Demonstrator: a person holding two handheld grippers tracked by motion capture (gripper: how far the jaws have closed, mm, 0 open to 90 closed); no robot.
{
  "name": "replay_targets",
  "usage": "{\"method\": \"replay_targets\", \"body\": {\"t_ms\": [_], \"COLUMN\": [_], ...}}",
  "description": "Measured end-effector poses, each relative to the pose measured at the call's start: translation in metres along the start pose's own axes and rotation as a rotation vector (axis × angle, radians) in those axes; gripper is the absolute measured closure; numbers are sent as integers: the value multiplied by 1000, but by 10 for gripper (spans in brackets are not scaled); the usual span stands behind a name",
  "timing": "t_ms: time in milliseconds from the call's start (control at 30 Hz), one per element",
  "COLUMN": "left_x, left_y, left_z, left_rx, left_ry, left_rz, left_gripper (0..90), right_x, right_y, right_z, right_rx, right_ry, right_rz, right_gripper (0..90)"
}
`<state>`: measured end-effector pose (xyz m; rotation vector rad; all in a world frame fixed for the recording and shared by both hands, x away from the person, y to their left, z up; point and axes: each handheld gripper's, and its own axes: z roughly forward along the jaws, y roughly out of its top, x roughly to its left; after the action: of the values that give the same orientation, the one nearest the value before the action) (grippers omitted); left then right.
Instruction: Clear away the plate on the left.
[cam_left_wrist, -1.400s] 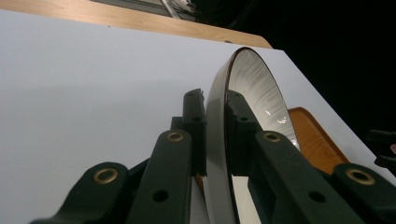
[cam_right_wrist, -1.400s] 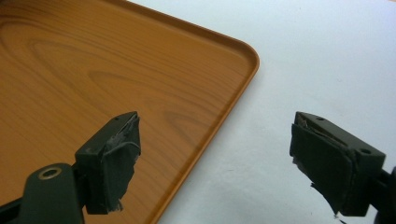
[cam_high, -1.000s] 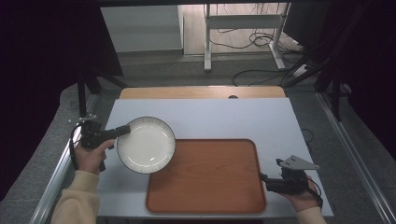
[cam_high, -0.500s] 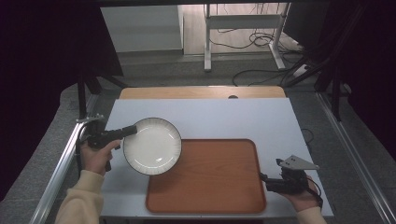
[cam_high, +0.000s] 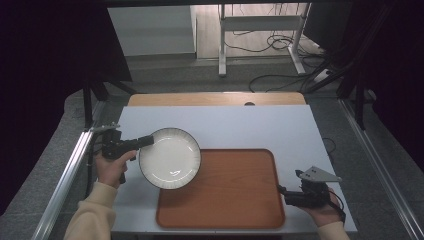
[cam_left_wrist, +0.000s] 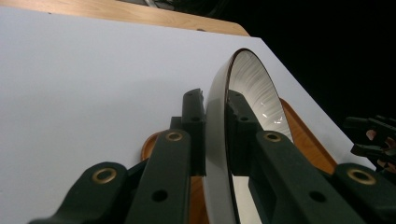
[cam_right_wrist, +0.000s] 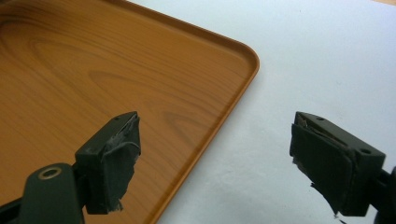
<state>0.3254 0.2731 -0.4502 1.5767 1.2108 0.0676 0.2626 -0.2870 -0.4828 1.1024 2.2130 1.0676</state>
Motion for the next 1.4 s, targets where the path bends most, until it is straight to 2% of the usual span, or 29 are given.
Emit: {"method": "replay_targets", "body": {"t_ms": [200, 433, 667, 933, 1400], "left_x": [-3, -12, -20, -33, -49], "left_y": [-1, -1, -2, -3, -4], "left_z": [8, 18, 28, 44, 59], "left_rx": [20, 36, 43, 68, 82], "left_ry": [-25, -36, -58, -77, -108], "left_rz": [-7, 14, 12, 39, 55], "left_gripper": [807, 805, 805, 805, 804], "right_x": [0, 0, 0, 0, -1], "right_y": [0, 0, 0, 0, 1], "right_z": [-1, -1, -1, -1, -2], "right_rx": [-2, -3, -2, -1, -8], "right_ry": [-2, -1, -4, -4, -10], "right_rz": [3, 3, 3, 2, 11], "right_gripper": [166, 166, 166, 166, 167]}}
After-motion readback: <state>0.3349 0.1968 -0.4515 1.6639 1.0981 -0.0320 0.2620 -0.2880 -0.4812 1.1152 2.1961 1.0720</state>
